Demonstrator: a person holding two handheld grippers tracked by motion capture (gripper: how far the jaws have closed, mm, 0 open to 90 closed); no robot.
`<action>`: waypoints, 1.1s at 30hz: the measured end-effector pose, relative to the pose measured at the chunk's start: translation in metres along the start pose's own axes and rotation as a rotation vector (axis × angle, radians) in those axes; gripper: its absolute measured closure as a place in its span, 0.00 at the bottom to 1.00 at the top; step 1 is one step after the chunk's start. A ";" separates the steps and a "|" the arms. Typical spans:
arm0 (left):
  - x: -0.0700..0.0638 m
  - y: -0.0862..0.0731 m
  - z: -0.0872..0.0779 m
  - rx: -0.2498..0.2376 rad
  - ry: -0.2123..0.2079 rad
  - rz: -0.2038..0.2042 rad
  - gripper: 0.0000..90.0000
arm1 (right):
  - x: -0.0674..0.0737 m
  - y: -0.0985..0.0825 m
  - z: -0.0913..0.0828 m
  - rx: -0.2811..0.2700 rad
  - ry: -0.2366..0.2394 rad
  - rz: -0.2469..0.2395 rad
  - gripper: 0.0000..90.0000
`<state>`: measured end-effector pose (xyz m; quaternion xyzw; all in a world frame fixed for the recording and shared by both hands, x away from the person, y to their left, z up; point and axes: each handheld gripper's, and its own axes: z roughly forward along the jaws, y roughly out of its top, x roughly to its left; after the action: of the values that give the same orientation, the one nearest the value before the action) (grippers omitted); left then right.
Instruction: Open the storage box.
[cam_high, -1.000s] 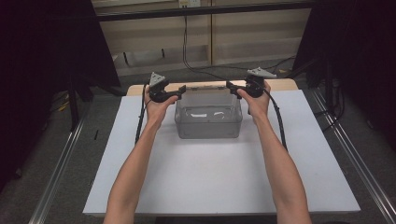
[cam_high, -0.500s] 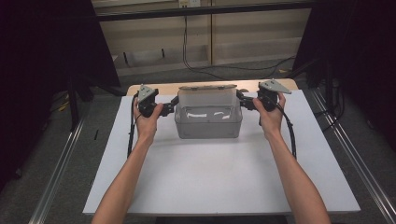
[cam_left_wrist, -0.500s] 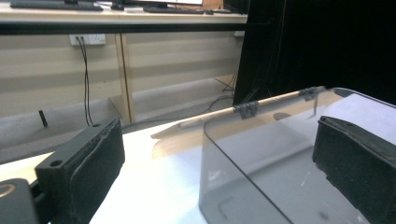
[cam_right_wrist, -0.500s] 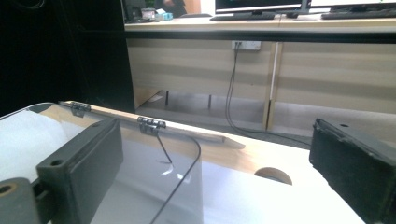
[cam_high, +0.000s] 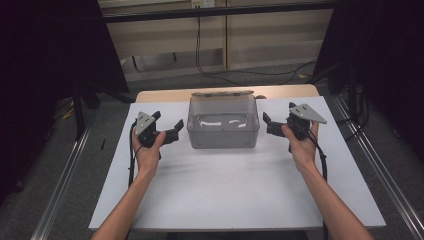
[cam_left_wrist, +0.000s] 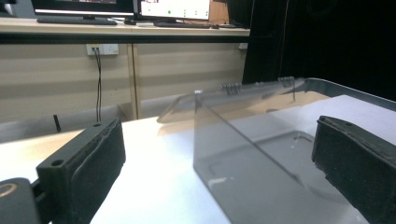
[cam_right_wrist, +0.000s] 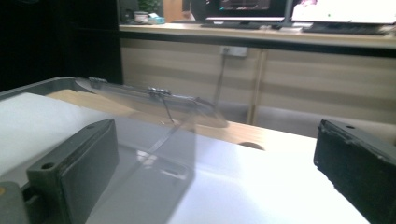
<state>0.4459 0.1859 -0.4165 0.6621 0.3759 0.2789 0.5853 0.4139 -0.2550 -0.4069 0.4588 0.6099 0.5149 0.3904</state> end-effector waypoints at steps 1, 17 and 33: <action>-0.001 -0.002 -0.005 -0.001 -0.002 -0.003 0.03 | 0.000 -0.004 -0.011 -0.013 -0.010 0.002 0.00; -0.026 -0.036 -0.077 0.020 0.022 -0.002 0.03 | 0.007 -0.038 -0.087 -0.035 -0.053 -0.007 0.00; -0.036 -0.050 -0.123 0.047 0.075 -0.057 0.03 | 0.012 -0.061 -0.151 -0.004 -0.140 -0.003 0.00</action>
<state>0.3182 0.2275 -0.4437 0.6539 0.4227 0.2777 0.5627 0.2578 -0.2873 -0.4418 0.4922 0.5807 0.4821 0.4337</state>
